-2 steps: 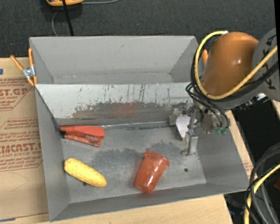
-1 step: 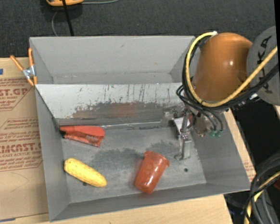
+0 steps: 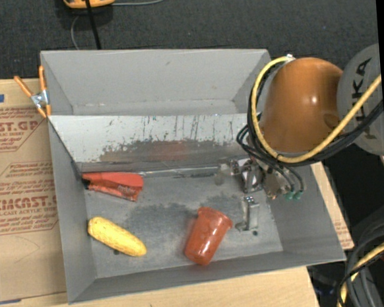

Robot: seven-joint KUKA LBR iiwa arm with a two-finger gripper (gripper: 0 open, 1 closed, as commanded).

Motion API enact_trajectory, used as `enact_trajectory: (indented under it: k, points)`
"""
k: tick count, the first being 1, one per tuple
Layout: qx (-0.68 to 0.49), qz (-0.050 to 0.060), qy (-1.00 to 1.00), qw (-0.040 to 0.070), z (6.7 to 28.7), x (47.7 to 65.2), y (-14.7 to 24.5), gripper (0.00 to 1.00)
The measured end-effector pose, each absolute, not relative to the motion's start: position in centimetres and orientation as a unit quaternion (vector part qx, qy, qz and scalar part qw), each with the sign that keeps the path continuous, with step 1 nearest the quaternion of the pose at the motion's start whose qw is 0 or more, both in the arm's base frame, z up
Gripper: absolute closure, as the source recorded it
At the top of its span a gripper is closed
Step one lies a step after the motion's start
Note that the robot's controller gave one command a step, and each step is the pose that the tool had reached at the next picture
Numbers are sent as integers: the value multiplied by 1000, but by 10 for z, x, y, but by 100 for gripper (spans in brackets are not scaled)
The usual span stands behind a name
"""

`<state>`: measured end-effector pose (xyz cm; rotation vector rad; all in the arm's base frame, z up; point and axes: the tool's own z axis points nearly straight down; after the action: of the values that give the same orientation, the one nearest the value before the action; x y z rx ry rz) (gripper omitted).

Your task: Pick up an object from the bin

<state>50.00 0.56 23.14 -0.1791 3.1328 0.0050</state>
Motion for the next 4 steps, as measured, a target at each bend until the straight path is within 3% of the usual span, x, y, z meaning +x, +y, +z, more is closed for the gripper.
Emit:
enact_trajectory:
  k: [1, 2, 3, 4]
  points:
    - [-96, -2, 995, 0, 210, 497, 29, 0]
    - [-165, 2, 986, 5, 163, 486, 51, 0]
    - [-256, 0, 967, 0, 127, 488, 45, 0]
    - [-337, 2, 941, 5, 69, 498, 45, 100]
